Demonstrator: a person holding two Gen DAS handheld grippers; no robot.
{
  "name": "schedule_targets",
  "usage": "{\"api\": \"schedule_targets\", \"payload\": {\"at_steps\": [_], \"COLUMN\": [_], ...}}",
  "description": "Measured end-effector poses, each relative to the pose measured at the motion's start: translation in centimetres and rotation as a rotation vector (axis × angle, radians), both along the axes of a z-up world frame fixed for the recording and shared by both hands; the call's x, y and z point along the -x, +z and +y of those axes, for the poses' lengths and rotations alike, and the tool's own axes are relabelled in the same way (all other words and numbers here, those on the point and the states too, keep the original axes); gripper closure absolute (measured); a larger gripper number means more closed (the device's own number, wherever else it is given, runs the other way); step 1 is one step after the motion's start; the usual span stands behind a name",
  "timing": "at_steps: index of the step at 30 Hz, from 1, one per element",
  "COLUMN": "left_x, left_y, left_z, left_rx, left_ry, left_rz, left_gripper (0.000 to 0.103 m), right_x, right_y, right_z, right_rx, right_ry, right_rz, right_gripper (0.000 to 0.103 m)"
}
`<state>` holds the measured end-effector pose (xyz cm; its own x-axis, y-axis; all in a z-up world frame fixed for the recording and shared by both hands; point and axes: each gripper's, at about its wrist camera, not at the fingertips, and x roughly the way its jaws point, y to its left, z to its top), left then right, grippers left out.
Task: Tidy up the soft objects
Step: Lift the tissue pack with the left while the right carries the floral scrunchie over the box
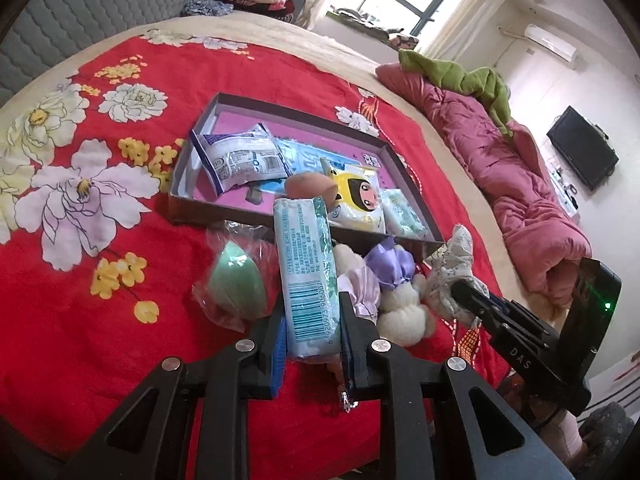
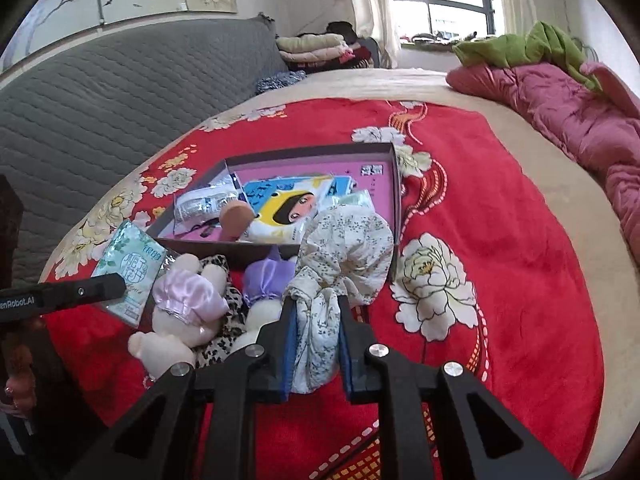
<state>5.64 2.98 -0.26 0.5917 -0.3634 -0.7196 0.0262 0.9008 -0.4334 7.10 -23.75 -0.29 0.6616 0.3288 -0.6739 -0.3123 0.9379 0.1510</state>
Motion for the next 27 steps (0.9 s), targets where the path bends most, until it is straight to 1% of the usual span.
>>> {"api": "schedule_targets", "payload": {"at_steps": [5,13,17,22,25,27], "left_x": [0.3,0.4,0.2,0.2,0.2,0.1], "left_y": [0.5,1.2,1.4,1.9,2.2,2.3], "left_z": [0.1,-0.1,0.0,-0.1,-0.2,-0.1], "left_rx": [-0.010,-0.053,-0.067,-0.094,-0.102,-0.098], "left_ry": [0.003,-0.002,-0.001,-0.001,-0.003,-0.005], "left_rz": [-0.027,-0.072,-0.083,-0.110,-0.125,-0.132], "left_gripper": [0.081,0.081,0.081,0.081,0.081,0.081], "right_x": [0.3,1.1,1.3,1.6,1.4,1.4], "right_y": [0.4,1.2,1.7,2.1,2.3,2.5], "right_z": [0.5,1.6,1.7,1.9,1.5,1.4], "right_rx": [-0.004,0.008,-0.008,0.002,-0.050,-0.045], "right_ry": [0.026,0.076,0.086,0.089,0.098,0.093], "right_rz": [-0.022,-0.070,-0.092,-0.122,-0.118,-0.124], "right_gripper": [0.085,0.085,0.085,0.085,0.085,0.085]}}
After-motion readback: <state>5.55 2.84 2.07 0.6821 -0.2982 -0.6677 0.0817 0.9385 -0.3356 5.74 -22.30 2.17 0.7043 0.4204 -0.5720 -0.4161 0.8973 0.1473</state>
